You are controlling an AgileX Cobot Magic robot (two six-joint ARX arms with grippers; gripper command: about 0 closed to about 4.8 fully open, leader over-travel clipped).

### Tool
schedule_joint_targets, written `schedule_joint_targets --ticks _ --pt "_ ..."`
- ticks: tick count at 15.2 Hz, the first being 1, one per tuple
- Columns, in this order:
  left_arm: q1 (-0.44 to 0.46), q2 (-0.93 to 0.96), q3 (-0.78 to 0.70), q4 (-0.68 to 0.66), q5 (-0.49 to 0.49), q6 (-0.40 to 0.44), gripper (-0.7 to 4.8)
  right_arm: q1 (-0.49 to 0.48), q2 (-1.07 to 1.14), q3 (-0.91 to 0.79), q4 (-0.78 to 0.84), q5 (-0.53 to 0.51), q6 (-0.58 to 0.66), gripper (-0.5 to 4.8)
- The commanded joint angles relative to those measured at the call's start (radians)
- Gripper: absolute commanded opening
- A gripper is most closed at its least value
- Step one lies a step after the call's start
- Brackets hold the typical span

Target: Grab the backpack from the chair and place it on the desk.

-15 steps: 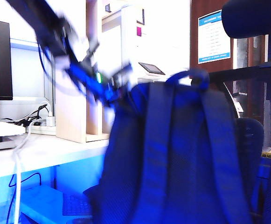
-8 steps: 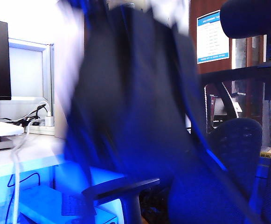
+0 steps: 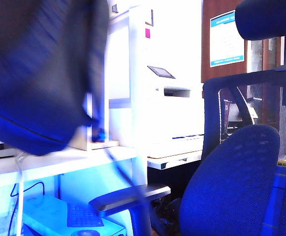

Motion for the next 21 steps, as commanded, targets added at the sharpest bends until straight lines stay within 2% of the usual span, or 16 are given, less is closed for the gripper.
schedule_joint_targets --ticks 1,4,5,7,9,10,12,13,14,15,16,18,19,21 --pt "0.274 -0.01 0.075 0.395 0.131 -0.09 -0.05 0.035 0.002 0.01 0.015 -0.003 0.045 2.6" --pt "0.571 0.082 0.084 0.571 0.188 -0.311 -0.06 0.05 0.003 0.01 0.014 0.001 0.046 2.14" --pt "0.629 0.128 0.084 0.591 0.205 -0.349 -0.06 0.05 0.009 0.01 0.013 -0.006 0.052 2.14" --pt "0.674 0.206 0.084 0.515 0.199 -0.338 0.08 0.05 0.014 0.01 -0.015 -0.002 0.073 2.14" --pt "0.678 0.239 0.083 0.397 0.133 -0.228 4.1 0.051 0.014 0.01 -0.027 -0.003 0.083 2.15" --pt "0.677 0.258 0.083 0.393 -0.016 -0.224 4.79 0.051 0.014 0.011 -0.026 -0.003 0.107 2.14" --pt "0.679 0.258 0.084 0.399 -0.296 -0.232 4.79 0.051 0.015 0.011 -0.03 -0.021 0.122 2.14" --pt "0.679 0.243 0.084 0.397 -0.37 -0.254 4.79 0.052 0.014 0.011 -0.031 -0.021 0.121 2.14" --pt "0.679 0.21 0.084 0.392 -0.29 -0.263 4.79 0.051 0.015 0.01 -0.038 -0.021 0.12 2.14" --pt "0.678 0.192 0.084 0.397 -0.092 -0.28 4.79 0.051 0.015 0.01 -0.038 -0.019 0.112 2.14" --pt "0.677 0.179 0.084 0.404 0.144 -0.354 4.79 0.051 0.015 0.01 -0.038 -0.018 0.102 2.14" --pt "0.658 0.163 0.084 0.401 0.501 -0.508 4.79 0.051 0.015 0.01 -0.037 -0.018 0.097 2.14" --pt "0.628 0.151 0.084 0.374 0.583 -0.527 4.79 0.051 0.014 0.01 -0.037 -0.019 0.092 2.14" --pt "0.576 0.13 0.083 0.304 0.684 -0.471 4.79 0.051 0.014 0.01 -0.037 -0.018 0.068 2.12"
